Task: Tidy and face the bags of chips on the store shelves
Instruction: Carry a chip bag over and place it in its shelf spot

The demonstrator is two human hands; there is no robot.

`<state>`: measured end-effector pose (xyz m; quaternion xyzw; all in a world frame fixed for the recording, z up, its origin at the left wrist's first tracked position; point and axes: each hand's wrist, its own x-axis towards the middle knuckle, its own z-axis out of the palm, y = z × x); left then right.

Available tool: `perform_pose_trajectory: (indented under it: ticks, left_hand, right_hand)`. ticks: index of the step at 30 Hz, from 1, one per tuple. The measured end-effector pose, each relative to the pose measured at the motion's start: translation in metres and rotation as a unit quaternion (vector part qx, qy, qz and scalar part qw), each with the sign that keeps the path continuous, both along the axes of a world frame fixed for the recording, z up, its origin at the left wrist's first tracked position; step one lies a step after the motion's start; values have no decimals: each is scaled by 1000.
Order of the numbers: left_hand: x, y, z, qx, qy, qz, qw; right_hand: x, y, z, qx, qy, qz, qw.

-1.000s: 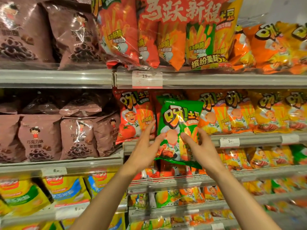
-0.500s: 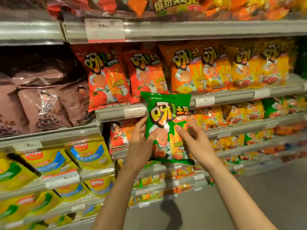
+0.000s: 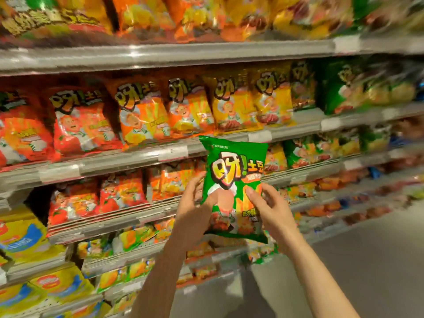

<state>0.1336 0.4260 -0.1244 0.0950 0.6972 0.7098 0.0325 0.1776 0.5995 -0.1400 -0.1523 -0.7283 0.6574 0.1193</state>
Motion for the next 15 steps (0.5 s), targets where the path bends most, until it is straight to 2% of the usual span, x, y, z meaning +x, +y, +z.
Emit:
perform_pose_trajectory:
  ticks: [10,15]
  left_hand:
    - [-58,153,22,-40,47,-98,993]
    - [-101,243,32,-39,71,-139,987]
  right_hand:
    - [-23,156,22,31,6,-54,998]
    - [-46,239,37,80,18,-96,992]
